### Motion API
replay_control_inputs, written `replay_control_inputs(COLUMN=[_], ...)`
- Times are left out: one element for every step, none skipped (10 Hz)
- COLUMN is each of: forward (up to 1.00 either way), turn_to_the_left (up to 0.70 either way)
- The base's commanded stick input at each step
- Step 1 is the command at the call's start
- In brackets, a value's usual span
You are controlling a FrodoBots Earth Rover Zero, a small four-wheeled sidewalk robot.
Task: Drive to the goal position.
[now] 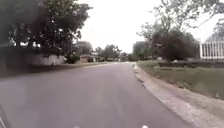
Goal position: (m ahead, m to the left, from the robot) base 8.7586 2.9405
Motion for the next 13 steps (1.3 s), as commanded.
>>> replay_control_inputs(forward=[0.7, 0.7, 0.7, 0.7, 0.7, 0.7, 0.7, 0.7, 0.7, 0.7, 0.7, 0.7, 0.7], turn_to_the_left=[0.0, 0.0, 0.0, 0.0, 0.0, 0.0, 0.0, 0.0, 0.0, 0.0, 0.0, 0.0, 0.0])
